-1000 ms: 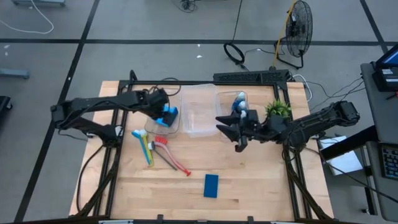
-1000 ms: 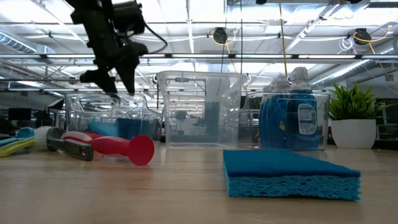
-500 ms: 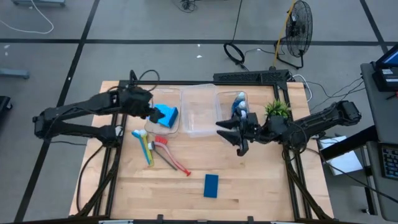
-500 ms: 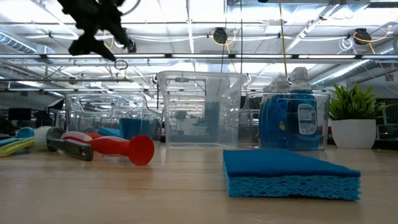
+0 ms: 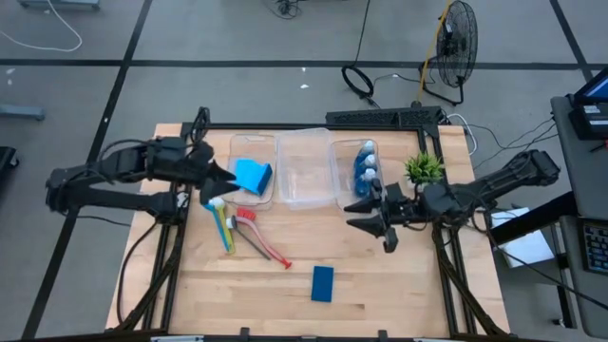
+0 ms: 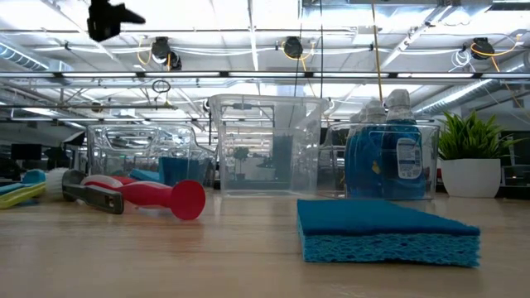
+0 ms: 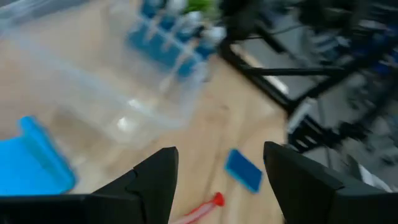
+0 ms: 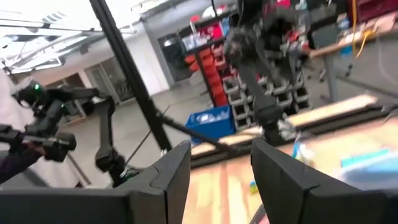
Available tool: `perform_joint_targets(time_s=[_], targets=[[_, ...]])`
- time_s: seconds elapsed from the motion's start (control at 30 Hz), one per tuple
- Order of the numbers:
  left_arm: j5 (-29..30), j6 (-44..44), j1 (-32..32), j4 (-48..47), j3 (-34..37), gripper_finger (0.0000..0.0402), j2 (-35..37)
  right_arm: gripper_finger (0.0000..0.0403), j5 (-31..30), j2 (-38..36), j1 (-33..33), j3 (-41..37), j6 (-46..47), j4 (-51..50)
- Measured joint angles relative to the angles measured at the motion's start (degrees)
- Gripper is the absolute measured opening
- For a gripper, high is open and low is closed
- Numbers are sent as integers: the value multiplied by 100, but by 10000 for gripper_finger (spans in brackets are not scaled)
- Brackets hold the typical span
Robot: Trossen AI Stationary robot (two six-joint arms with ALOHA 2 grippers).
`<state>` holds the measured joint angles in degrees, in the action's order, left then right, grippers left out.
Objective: Pick & Place Kitchen Sink Supplies
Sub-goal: Put the blue sponge into the left transparent bin
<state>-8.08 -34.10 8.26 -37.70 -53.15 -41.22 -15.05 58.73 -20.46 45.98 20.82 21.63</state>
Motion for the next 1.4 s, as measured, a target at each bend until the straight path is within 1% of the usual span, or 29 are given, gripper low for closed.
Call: perform_joint_targets(time_s=[0.1, 0.2, 0.4, 0.5, 0.6, 0.67, 0.73, 0.87, 1.0, 1.13, 1.27, 1.4], targets=[[-209, 341, -228, 269, 0, 241, 39, 155, 11, 1, -128, 0, 154, -90], [-557, 624, -412, 707, 0, 241, 45, 155, 26, -3, -226, 0, 215, 40], [-1554, 708, -659, 2036, 0, 241, 43, 155, 32, -3, -484, 0, 210, 132], [-1997, 667, -791, 2435, 0, 241, 43, 155, 31, -3, -608, 0, 210, 45], [-2080, 635, -968, 2669, 0, 241, 43, 155, 26, -3, -700, 0, 210, -29], [-1944, 630, -1112, 2738, 0, 241, 34, 155, 26, -3, -742, 0, 210, -31], [-1677, 531, -1259, 2729, 0, 241, 19, 155, 26, -3, -774, 0, 210, -35], [-1021, 6, -1559, 2517, 0, 241, -84, 155, 23, -3, -841, 0, 208, -56], [-552, -945, -1908, 1767, 0, 241, -288, 155, 22, -3, -860, 0, 207, -143], [-368, -2184, -2300, 741, 0, 241, -567, 155, 21, -3, -860, 0, 207, -191], [-341, -3380, -2711, -154, 0, 241, -875, 155, 22, -3, -860, 0, 207, -185], [-328, -4356, -3024, -898, 0, 241, -1150, 155, 22, -3, -860, 0, 207, -183]])
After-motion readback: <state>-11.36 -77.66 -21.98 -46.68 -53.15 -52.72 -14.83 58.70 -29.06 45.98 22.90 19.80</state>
